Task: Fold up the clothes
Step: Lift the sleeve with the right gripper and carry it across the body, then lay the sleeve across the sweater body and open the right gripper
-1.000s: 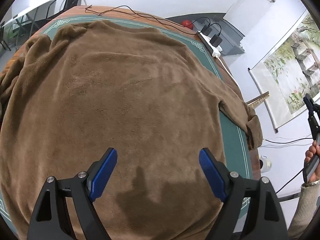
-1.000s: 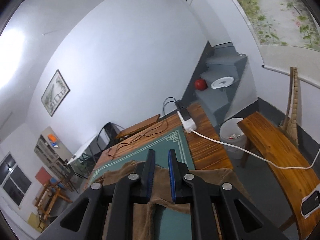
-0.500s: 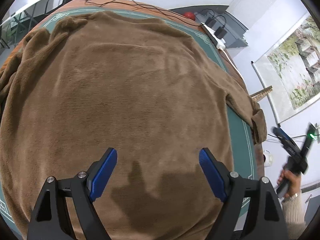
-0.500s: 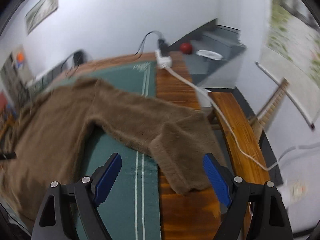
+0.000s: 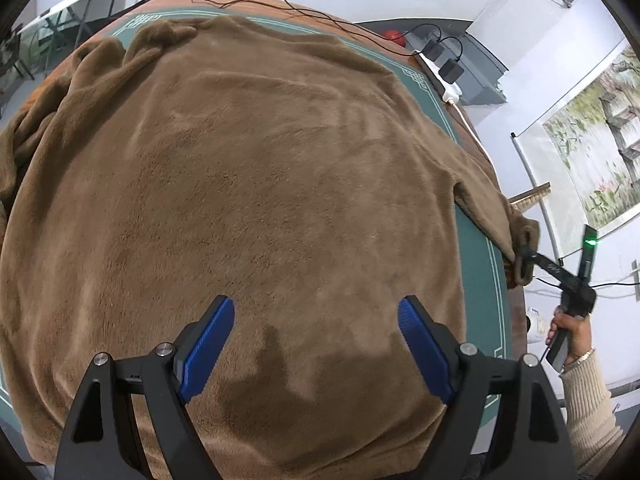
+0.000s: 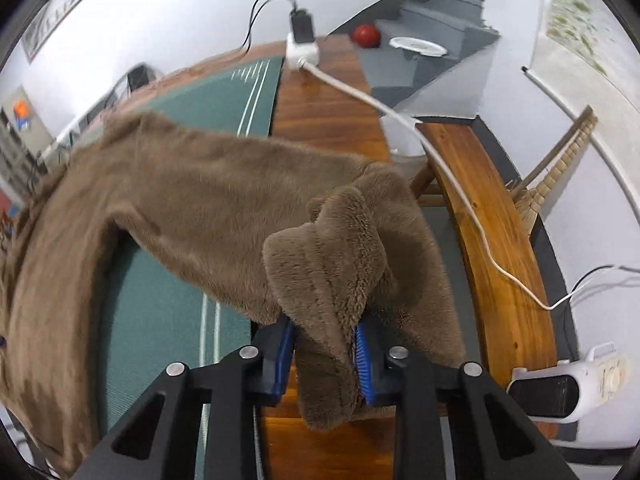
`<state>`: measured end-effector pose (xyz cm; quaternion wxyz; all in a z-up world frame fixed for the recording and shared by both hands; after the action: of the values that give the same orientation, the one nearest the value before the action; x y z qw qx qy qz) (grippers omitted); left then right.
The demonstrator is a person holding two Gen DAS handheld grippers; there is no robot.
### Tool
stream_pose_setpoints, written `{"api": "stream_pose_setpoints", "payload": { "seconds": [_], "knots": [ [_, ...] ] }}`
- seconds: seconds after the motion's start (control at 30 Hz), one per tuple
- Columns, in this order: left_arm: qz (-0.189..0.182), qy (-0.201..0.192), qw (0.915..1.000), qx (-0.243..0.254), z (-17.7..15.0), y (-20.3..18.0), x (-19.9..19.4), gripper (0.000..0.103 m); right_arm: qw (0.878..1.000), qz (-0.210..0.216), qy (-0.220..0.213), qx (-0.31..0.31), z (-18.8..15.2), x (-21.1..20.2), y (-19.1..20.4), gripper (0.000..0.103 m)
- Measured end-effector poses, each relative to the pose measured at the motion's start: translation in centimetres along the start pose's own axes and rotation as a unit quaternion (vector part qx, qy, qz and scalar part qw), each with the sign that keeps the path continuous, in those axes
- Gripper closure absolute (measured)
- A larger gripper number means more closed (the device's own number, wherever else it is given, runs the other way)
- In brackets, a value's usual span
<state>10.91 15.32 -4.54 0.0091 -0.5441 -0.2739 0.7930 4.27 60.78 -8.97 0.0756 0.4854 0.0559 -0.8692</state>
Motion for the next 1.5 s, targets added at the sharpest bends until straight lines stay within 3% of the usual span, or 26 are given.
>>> {"api": "stream_pose_setpoints", "payload": {
  "seconds": [0.17,0.33,0.53,0.7,0.9,1.07,1.17,1.23,1.3,1.37,1.5],
  "knots": [
    [-0.009,0.003,0.9998,0.018,0.3,-1.3,0.2,0.016,0.994,0.056,-0.069,0.069,1.2,-4.6,-1.3,0.076],
    [-0.026,0.007,0.9989,0.039,1.1,-2.5,0.2,0.016,0.97,0.148,-0.145,0.13,3.7,-8.1,-1.1,0.076],
    [-0.046,-0.003,0.9981,0.042,3.0,-2.0,-1.5,0.016,0.938,0.252,-0.198,0.128,8.6,-10.4,4.4,0.076],
    [-0.05,-0.021,0.9984,0.018,4.7,0.7,-3.4,0.016,0.919,0.33,-0.194,0.092,12.7,-9.3,12.0,0.076],
    [-0.021,-0.028,0.9992,-0.018,6.2,5.2,-4.1,0.016,0.923,0.361,-0.134,0.017,15.6,-4.2,23.4,0.076],
    [-0.011,-0.026,0.999,-0.034,7.2,7.8,-3.8,0.016,0.944,0.323,-0.064,-0.034,15.0,2.0,30.1,0.076],
    [-0.014,-0.023,0.9989,-0.039,7.9,8.4,-3.4,0.016,0.955,0.293,-0.028,-0.039,14.4,5.2,31.5,0.075],
    [-0.025,-0.015,0.9987,-0.043,8.2,8.2,-3.0,0.016,0.96,0.277,-0.01,-0.039,14.0,6.5,31.9,0.067],
    [-0.04,-0.004,0.9981,-0.047,8.6,7.8,-2.5,0.016,0.96,0.276,-0.008,-0.032,13.3,6.7,31.6,0.034],
    [-0.056,0.006,0.9971,-0.051,8.9,7.3,-2.1,0.016,0.958,0.284,-0.02,-0.017,12.9,6.0,30.8,0.028],
    [-0.086,0.027,0.9942,-0.059,9.6,6.4,-1.2,0.016,0.959,0.283,-0.03,-0.007,11.8,4.7,29.7,0.028]
  ]
}}
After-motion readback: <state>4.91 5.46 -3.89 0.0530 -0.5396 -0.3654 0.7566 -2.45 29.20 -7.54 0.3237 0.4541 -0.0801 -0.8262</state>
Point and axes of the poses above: each gripper's, at about its wrist camera, not at the fingertips, and x roughly the way its jaws point, y to its left, z to its top, the point moved 3 cm from there along x, roughly the way its jaws point, and after that the axes turned 15 degrees about -x, right-handed, at the moved point
